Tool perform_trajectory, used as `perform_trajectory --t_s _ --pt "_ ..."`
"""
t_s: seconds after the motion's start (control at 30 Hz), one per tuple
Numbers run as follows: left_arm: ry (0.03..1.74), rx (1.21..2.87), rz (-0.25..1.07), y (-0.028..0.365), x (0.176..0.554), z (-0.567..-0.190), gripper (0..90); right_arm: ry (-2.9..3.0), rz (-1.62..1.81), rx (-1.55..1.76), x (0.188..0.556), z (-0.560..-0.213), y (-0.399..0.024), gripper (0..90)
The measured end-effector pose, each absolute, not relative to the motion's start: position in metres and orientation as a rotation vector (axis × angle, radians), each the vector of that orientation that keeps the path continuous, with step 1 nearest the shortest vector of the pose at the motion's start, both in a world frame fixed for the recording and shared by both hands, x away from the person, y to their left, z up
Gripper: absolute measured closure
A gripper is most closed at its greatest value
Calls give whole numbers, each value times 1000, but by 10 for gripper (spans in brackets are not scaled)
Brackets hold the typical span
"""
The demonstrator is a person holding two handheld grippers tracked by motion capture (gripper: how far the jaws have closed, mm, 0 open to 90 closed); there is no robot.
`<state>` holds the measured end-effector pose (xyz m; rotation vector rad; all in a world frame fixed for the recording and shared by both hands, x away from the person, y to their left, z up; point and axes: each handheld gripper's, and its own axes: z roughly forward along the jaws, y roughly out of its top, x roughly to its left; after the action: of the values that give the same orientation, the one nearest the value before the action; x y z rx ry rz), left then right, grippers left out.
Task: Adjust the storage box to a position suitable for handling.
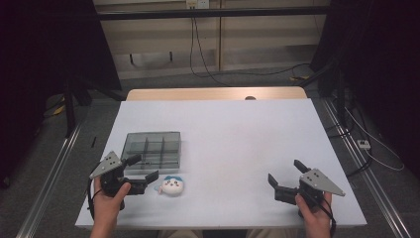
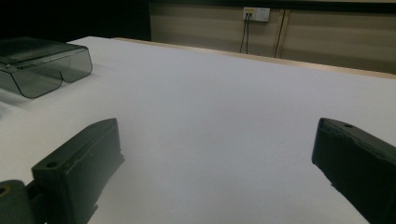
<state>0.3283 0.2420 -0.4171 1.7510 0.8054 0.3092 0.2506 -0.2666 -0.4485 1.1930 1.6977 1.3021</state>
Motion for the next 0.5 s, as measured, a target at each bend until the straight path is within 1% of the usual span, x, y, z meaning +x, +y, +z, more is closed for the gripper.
perform_trajectory --t_s 0.3,0.5 --pt "847 1749 321 247 335 -411 57 1700 1294 1192 250 -448 -267 11" --pt "881 1744 359 257 339 -404 57 1700 1292 1189 251 -448 -266 11"
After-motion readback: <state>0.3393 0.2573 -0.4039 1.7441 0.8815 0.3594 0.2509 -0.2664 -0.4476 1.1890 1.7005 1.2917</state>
